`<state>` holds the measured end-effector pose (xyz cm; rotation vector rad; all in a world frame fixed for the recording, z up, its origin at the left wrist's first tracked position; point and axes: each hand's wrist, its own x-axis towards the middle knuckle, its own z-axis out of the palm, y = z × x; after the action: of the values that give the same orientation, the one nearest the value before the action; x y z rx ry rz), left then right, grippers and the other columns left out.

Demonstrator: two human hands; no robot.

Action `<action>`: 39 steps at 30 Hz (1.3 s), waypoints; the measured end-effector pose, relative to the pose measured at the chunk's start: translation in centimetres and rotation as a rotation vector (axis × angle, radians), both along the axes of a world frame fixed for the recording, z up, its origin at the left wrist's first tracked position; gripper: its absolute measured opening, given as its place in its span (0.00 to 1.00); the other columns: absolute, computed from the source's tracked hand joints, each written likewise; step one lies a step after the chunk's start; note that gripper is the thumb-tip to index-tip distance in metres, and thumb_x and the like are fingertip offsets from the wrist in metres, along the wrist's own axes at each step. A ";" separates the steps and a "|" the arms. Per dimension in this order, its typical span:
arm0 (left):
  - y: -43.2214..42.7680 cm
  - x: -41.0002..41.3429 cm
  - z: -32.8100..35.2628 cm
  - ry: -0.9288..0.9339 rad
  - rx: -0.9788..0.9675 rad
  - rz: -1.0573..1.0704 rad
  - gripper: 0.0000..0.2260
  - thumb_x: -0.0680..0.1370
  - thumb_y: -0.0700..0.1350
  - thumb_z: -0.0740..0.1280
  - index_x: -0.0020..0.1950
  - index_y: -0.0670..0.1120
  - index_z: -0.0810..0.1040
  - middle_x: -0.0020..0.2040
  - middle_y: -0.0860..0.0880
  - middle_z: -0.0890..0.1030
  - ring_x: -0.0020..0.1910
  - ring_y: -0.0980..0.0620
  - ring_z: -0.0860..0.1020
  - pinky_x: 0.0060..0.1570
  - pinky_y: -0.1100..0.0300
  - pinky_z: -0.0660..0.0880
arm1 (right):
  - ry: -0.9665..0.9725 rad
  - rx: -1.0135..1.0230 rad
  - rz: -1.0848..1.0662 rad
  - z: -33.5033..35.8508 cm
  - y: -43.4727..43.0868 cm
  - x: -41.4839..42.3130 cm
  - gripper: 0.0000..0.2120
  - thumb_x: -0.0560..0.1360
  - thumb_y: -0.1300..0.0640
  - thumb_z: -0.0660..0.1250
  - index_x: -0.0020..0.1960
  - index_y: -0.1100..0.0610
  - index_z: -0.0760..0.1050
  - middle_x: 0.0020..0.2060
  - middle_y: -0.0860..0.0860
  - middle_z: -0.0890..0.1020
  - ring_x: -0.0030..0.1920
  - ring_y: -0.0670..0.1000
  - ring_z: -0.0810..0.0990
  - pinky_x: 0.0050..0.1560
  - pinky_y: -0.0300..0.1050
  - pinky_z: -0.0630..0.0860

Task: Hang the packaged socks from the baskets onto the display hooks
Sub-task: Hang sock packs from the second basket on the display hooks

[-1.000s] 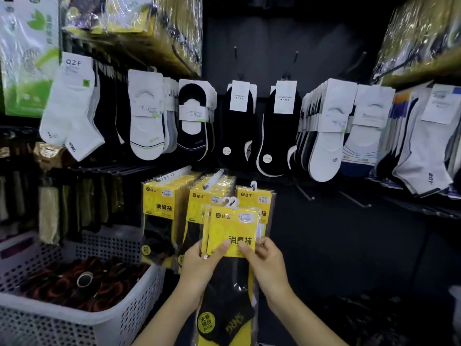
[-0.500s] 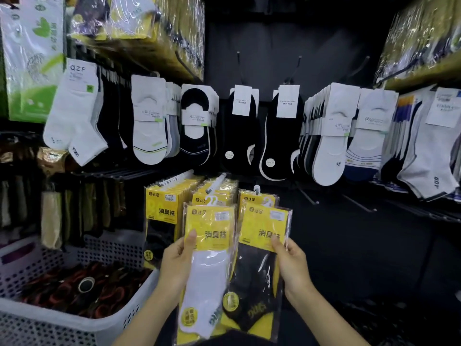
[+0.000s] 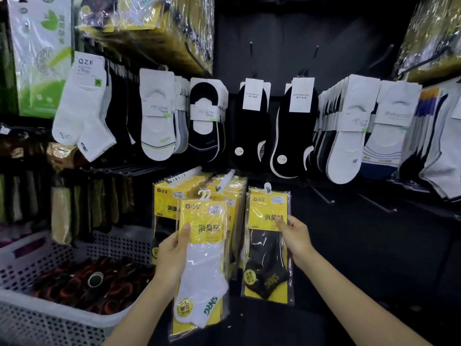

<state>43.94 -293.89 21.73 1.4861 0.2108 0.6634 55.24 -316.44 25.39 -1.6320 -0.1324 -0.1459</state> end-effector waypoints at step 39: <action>-4.8 -0.2 1.5 -0.065 -0.159 -0.044 0.05 0.77 0.51 0.65 0.47 0.52 0.79 0.43 0.58 0.82 0.38 0.66 0.79 0.32 0.74 0.71 | -0.041 0.269 0.089 -2.4 -1.1 -6.6 0.06 0.78 0.62 0.64 0.50 0.55 0.79 0.43 0.49 0.86 0.42 0.46 0.85 0.36 0.35 0.79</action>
<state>43.78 -298.73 23.20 1.3118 0.1761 0.6442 48.66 -317.54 22.99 -1.3531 -0.2076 -0.1228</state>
